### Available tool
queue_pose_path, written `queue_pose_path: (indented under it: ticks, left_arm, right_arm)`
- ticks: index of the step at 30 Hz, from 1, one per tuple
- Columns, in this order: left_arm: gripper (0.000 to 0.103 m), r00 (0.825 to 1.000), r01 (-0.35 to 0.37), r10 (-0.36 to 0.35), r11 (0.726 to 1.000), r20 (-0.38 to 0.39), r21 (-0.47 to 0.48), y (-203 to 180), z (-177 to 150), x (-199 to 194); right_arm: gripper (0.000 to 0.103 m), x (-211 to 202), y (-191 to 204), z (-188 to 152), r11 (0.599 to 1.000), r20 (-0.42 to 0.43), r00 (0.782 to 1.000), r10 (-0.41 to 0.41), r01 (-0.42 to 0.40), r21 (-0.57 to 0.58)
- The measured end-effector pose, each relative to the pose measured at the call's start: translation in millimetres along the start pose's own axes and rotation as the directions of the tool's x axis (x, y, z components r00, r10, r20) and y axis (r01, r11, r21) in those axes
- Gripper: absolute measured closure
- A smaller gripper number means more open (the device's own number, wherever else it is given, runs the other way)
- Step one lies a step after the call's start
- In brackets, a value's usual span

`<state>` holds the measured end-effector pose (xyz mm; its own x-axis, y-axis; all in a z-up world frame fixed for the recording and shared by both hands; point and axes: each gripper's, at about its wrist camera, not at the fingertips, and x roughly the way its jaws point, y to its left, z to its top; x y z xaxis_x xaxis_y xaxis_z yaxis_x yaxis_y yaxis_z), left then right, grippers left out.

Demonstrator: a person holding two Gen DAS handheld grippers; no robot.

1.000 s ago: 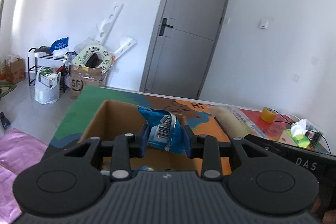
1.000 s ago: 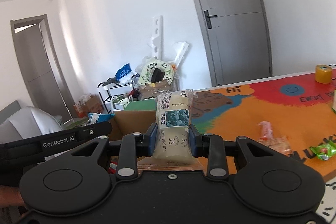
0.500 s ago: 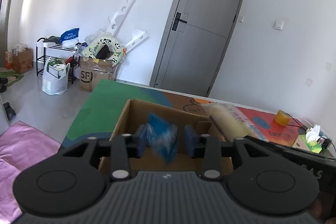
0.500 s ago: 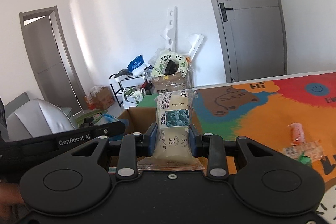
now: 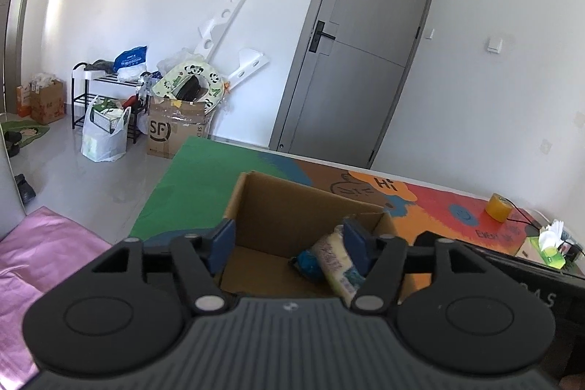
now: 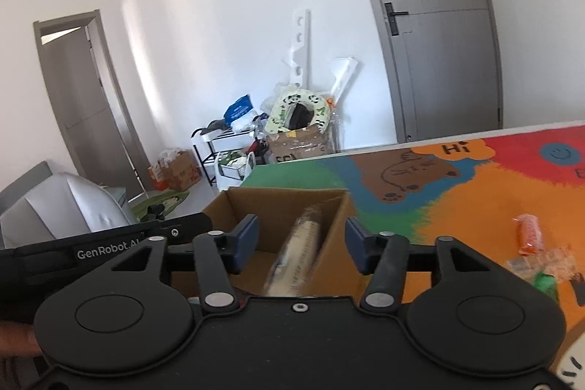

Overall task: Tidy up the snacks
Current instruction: 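Move both open grippers back to the remaining snacks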

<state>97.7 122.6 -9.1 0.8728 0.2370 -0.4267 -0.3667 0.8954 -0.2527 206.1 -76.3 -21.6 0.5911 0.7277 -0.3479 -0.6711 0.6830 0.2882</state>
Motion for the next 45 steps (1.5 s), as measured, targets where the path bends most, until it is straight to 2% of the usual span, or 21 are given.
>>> queue_pose_path:
  ticks: [2,14,22,30,36,38,45]
  left_arm:
    - [0.026,1.0,-0.001,0.001,1.0,0.006,0.006,-8,-2,-2]
    - [0.014,0.998,0.054,-0.051,0.995,-0.029,0.087,-56,-15,-6]
    - [0.012,0.993,0.114,-0.108,0.984,-0.05,0.138,-88,-23,-11]
    - [0.012,0.986,0.162,-0.152,0.971,-0.07,0.175,-120,-33,-12]
    - [0.011,0.98,0.192,-0.178,0.961,-0.087,0.201,-142,-41,-8]
    - [0.007,0.978,0.201,-0.185,0.957,-0.091,0.208,-149,-44,-6]
    - [0.006,0.972,0.224,-0.201,0.951,-0.123,0.213,-169,-54,1]
  right_arm:
    - [0.042,-8,-6,0,1.0,0.004,1.0,-0.018,0.018,0.008]
    - [0.025,-51,-51,-12,0.991,0.018,0.993,-0.12,0.119,0.067]
    - [0.014,-79,-73,-18,0.981,0.042,0.984,-0.172,0.167,0.095]
    - [0.009,-102,-100,-25,0.967,0.057,0.972,-0.228,0.219,0.131]
    - [0.0,-117,-119,-32,0.955,0.062,0.963,-0.263,0.251,0.156]
    - [0.0,-121,-125,-34,0.953,0.061,0.961,-0.271,0.259,0.16]
    - [0.0,-131,-145,-41,0.94,0.051,0.952,-0.303,0.289,0.182]
